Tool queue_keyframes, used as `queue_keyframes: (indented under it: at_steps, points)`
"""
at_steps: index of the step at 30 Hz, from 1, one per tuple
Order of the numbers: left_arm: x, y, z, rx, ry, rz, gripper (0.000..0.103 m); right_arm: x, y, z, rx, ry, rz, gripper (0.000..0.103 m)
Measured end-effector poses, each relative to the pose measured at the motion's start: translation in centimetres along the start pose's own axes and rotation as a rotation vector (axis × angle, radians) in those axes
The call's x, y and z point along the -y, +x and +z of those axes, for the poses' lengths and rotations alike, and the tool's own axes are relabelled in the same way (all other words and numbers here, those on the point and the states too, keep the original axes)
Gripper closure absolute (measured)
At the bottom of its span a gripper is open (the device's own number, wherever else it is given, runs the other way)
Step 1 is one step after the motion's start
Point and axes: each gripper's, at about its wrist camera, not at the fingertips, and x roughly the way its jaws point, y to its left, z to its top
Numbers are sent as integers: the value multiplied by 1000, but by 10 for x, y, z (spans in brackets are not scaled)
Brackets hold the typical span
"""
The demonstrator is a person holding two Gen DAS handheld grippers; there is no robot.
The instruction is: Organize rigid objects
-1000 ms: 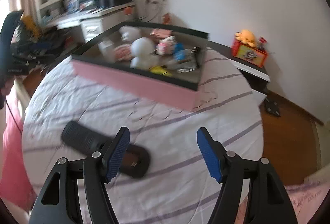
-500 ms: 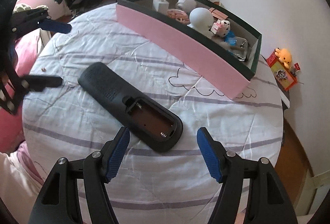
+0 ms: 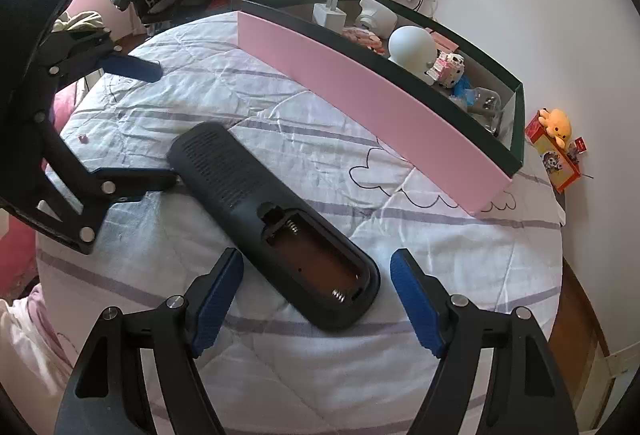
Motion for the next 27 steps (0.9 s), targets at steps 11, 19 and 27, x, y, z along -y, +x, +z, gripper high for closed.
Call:
queue_keyframes:
  at_steps: [11, 19, 27]
  points:
    - [-17, 17, 24, 39, -129, 61, 4, 1, 10, 7, 53, 80, -2, 29]
    - [-18, 16, 26, 45, -168, -32, 4, 5, 13, 10, 49, 229, 37, 46]
    - [-35, 8, 24, 59, -425, -388, 4, 13, 11, 6, 85, 408, 80, 54]
